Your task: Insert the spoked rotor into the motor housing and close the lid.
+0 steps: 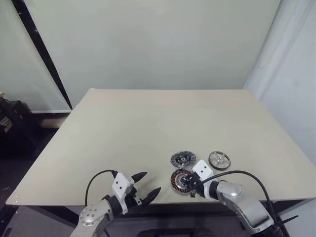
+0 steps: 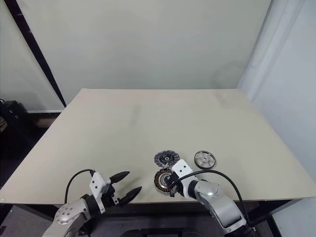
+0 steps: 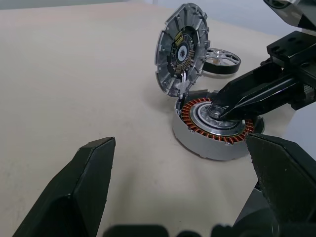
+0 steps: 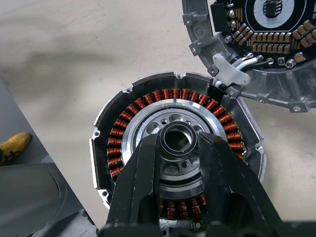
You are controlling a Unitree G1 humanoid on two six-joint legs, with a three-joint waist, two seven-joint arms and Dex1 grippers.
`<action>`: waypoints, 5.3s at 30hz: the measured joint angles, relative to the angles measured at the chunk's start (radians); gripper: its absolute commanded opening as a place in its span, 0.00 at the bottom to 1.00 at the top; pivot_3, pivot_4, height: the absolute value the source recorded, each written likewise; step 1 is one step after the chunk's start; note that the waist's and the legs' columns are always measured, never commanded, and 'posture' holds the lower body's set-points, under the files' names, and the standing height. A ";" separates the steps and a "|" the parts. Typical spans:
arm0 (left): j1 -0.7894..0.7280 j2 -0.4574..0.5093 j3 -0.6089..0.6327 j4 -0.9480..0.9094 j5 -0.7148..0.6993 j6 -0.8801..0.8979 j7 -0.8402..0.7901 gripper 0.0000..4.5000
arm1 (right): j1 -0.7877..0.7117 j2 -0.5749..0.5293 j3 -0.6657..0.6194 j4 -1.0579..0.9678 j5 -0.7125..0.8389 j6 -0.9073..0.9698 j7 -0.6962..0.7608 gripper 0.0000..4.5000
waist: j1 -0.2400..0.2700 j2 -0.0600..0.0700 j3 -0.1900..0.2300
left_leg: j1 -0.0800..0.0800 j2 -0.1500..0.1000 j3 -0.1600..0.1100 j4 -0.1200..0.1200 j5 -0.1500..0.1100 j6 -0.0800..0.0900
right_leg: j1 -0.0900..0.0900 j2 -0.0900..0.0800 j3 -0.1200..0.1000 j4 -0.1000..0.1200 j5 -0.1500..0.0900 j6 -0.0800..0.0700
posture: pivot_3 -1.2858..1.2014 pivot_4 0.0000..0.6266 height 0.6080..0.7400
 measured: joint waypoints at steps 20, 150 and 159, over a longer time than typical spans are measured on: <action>0.000 0.000 -0.007 -0.002 0.000 0.005 0.006 1.00 | -0.017 -0.004 0.010 0.011 -0.002 0.000 0.011 0.18 | 0.000 0.000 0.000 | 0.000 0.000 0.000 0.000 0.000 0.000 | 0.000 0.000 0.000 0.000 0.000 0.000 | 0.52 0.00 1.00; -0.031 -0.030 -0.021 0.014 0.000 -0.027 0.029 1.00 | -0.075 0.386 -0.781 -0.182 0.254 0.415 -0.473 0.99 | -0.004 0.005 0.003 | -0.002 0.000 0.001 -0.001 0.000 0.000 | -0.001 0.000 0.000 0.000 0.001 0.002 | 0.52 0.00 1.00; -0.037 -0.031 -0.023 0.018 0.001 -0.028 0.027 1.00 | -0.200 0.473 -0.943 0.037 0.292 0.336 -0.649 0.99 | -0.005 0.009 0.003 | -0.004 -0.001 0.001 -0.005 0.000 0.000 | -0.003 0.000 0.000 -0.001 0.004 -0.002 | 0.52 0.00 1.00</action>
